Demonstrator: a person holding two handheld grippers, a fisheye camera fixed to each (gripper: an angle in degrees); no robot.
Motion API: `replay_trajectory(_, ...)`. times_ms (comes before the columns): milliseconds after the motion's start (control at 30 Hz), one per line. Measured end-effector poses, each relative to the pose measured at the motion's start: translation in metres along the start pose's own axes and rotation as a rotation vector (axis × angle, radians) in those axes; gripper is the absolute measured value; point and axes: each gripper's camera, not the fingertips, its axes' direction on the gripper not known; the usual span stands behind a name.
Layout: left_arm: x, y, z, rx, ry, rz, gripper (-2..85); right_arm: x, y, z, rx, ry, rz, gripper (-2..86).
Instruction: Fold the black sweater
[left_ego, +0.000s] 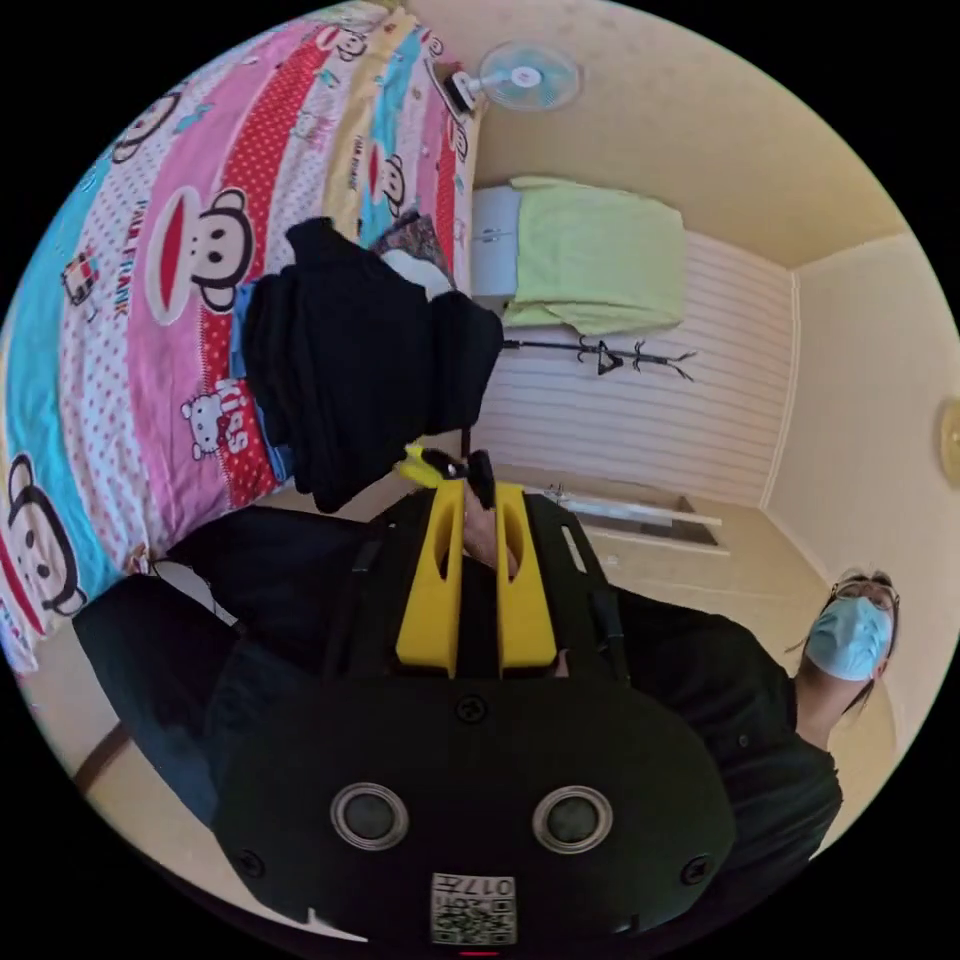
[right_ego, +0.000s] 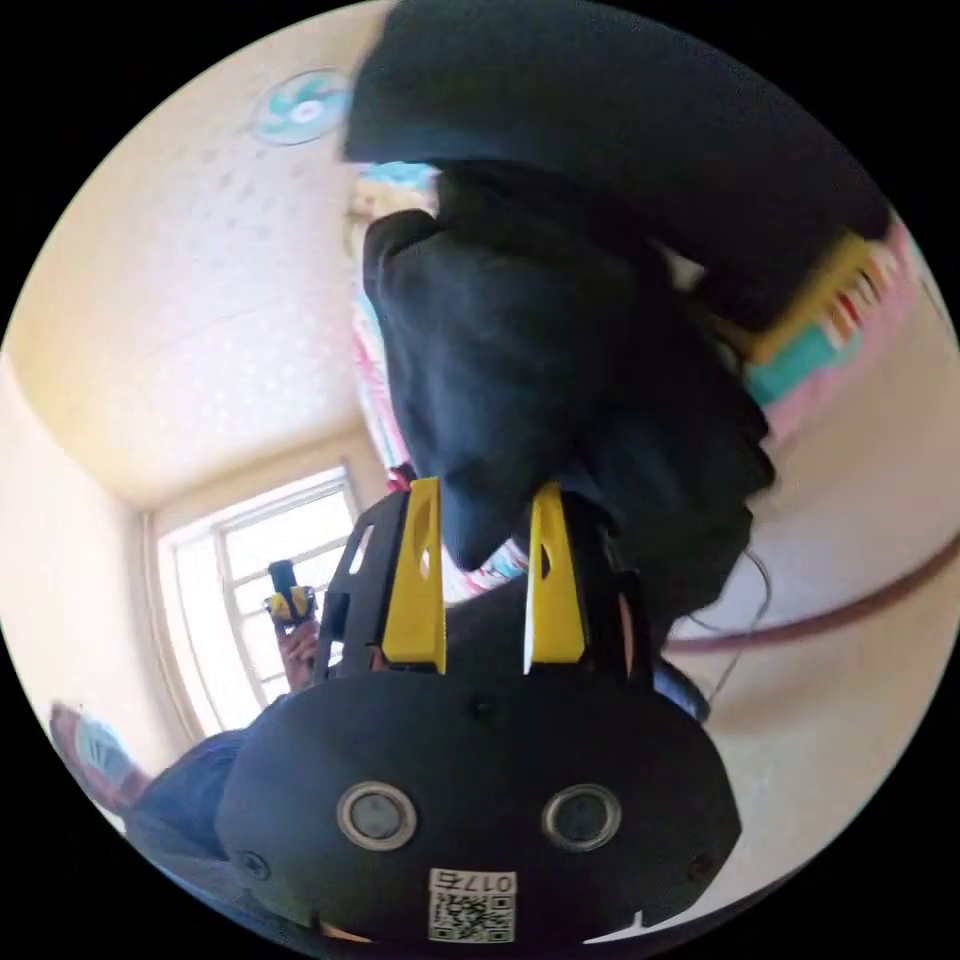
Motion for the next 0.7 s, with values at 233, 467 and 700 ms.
replay_trajectory(233, 0.027, 0.060, -0.083, 0.357, -0.285, -0.115, -0.7, 0.034, 0.061, -0.063, 0.112, 0.359, -0.118, 5.8)
replay_trajectory(467, 0.117, 0.084, -0.119, 0.630, -0.424, -0.124, -1.0, -0.144, 0.063, -0.057, 0.329, 0.513, -0.723, 0.8)
replay_trajectory(700, 0.233, 0.054, -0.091, 0.495, -0.636, -0.019, -1.0, -0.260, 0.159, -0.041, 0.477, 0.412, -1.247, 0.4)
